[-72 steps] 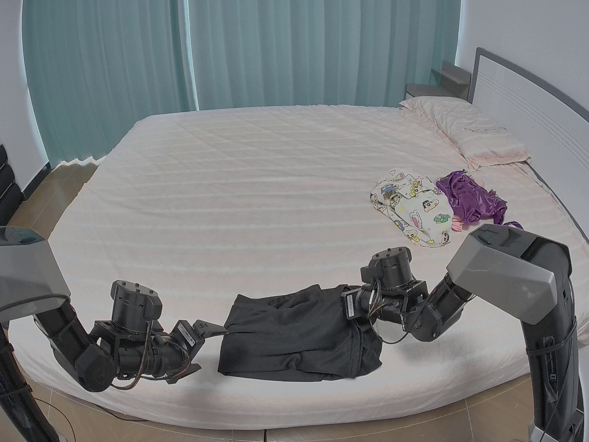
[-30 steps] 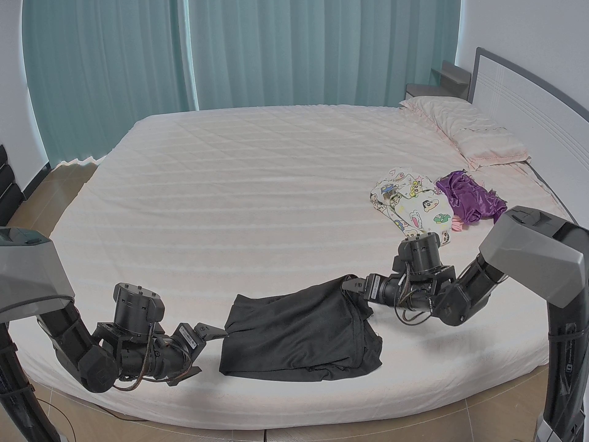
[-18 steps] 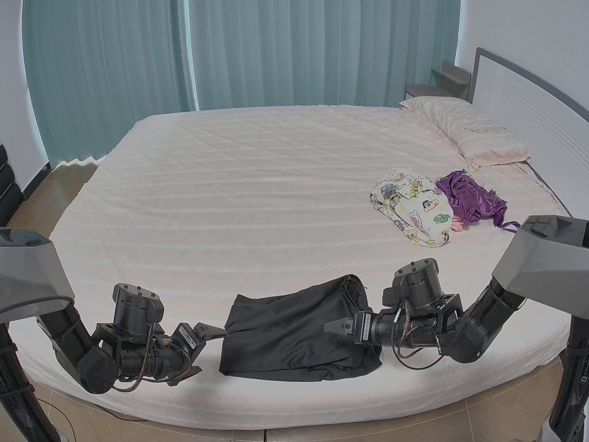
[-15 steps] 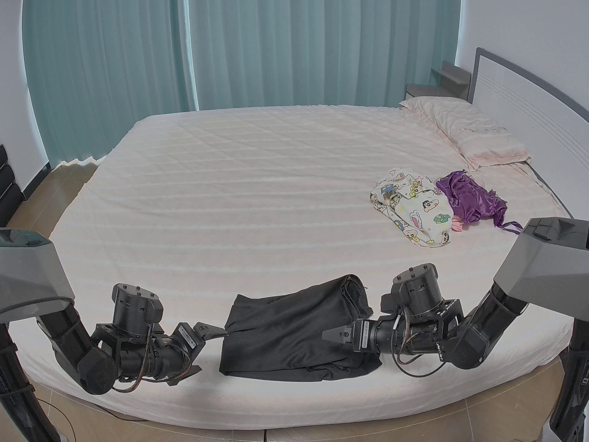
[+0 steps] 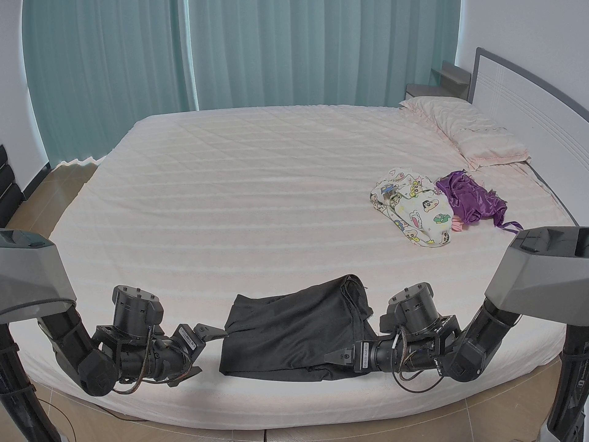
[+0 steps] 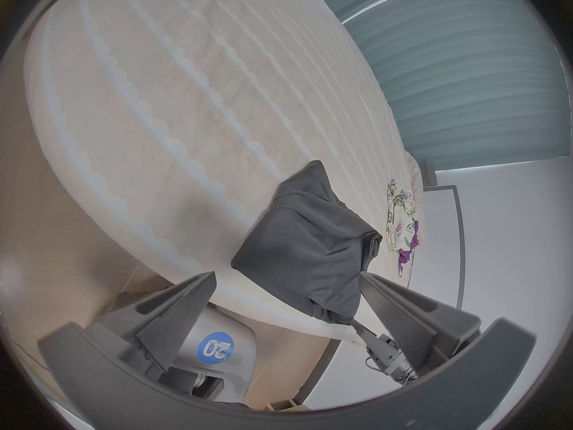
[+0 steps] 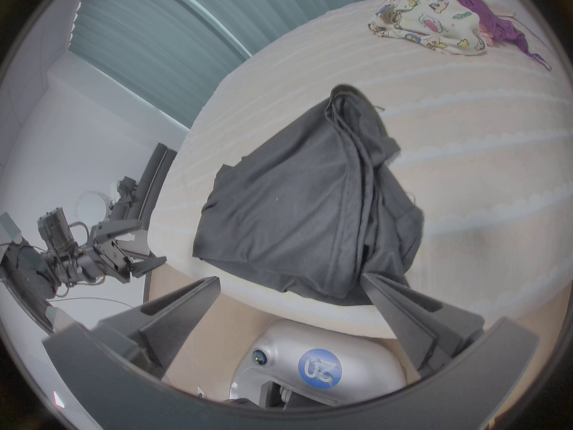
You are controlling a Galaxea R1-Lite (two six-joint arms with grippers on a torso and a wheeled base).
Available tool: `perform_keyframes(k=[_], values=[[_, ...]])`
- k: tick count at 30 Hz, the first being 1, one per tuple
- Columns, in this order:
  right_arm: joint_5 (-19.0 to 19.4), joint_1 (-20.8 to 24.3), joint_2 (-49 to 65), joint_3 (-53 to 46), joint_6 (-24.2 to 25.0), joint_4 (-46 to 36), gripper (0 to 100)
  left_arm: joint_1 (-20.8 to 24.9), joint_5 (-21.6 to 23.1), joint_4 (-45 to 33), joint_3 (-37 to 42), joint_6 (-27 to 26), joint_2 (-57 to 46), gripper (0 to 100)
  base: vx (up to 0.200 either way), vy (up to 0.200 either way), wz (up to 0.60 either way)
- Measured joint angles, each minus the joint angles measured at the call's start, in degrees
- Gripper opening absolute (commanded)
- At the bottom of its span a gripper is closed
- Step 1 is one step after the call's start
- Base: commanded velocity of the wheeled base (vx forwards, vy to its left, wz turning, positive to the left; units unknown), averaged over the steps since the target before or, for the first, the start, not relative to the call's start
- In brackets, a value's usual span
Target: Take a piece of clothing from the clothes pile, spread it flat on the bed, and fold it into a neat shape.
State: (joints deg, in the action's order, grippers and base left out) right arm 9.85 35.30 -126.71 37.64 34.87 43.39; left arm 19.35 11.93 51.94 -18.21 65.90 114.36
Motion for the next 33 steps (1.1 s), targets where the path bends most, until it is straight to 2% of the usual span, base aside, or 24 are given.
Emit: perform_keyframes(k=[14,15,33], values=[[-0.22,0.24,-3.50,2.05,-1.50,1.74,100,-0.02,0.02,-0.02,0.02,0.02,0.05,100,0.000,0.000,0.00],[-0.30,0.24,-3.97,2.43,-1.51,2.13,0,0.00,0.02,-0.02,0.02,0.00,0.05,100,0.000,0.000,0.00],[-2.46,0.11,-4.08,1.11,-3.91,1.96,0,0.00,0.07,-0.02,0.02,0.00,0.05,100,0.000,0.000,0.00]])
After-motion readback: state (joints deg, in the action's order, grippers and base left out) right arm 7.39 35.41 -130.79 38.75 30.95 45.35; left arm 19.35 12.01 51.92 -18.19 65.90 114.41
